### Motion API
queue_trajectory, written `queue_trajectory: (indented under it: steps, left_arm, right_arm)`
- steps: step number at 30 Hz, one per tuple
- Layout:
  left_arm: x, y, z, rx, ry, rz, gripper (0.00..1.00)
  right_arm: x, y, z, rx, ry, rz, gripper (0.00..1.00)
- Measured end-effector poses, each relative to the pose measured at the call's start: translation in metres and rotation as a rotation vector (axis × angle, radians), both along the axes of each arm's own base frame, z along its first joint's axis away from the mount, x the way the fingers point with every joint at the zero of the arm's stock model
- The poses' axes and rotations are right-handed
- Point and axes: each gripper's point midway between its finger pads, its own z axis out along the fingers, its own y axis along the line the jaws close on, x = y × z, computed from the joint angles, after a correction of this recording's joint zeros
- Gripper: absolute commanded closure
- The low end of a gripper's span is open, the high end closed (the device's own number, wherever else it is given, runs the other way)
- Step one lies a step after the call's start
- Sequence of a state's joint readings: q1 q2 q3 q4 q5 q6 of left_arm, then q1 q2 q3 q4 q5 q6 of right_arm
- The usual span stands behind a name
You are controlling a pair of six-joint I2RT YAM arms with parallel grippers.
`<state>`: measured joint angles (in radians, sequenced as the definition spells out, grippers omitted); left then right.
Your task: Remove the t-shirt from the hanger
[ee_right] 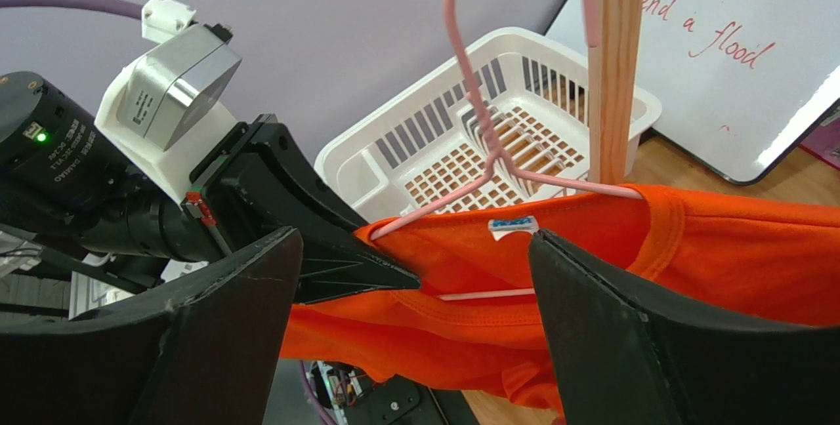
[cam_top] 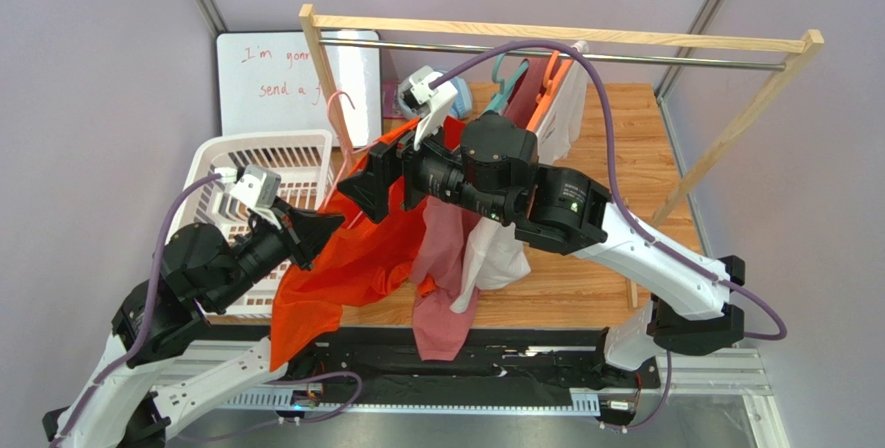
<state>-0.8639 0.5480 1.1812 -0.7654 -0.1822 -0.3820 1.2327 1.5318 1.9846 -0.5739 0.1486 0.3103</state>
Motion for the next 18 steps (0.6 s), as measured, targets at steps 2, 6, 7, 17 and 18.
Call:
queue_trajectory:
  steps: [2, 6, 7, 17, 18]
  left_arm:
    - [-0.003, 0.003, 0.003, -0.016, -0.005, 0.000, 1.00]
    - [-0.006, 0.002, 0.007, -0.034, -0.005, -0.014, 1.00]
    - [-0.007, 0.001, 0.007, -0.035, -0.004, -0.021, 1.00]
    - [-0.016, -0.008, 0.012, -0.050, 0.004, -0.091, 1.00]
    - [-0.017, -0.009, 0.013, -0.052, 0.004, -0.095, 1.00]
  right_arm:
    - [0.003, -0.003, 0.004, 0.000, -0.008, -0.026, 0.11]
    - [0.018, -0.005, 0.007, -0.008, -0.056, -0.095, 0.15]
    - [0.022, -0.004, 0.007, -0.011, -0.068, -0.109, 0.16]
    - [0.039, 0.026, -0.014, -0.057, -0.124, -0.128, 0.36]
    - [0.040, 0.028, -0.013, -0.053, -0.127, -0.127, 0.39]
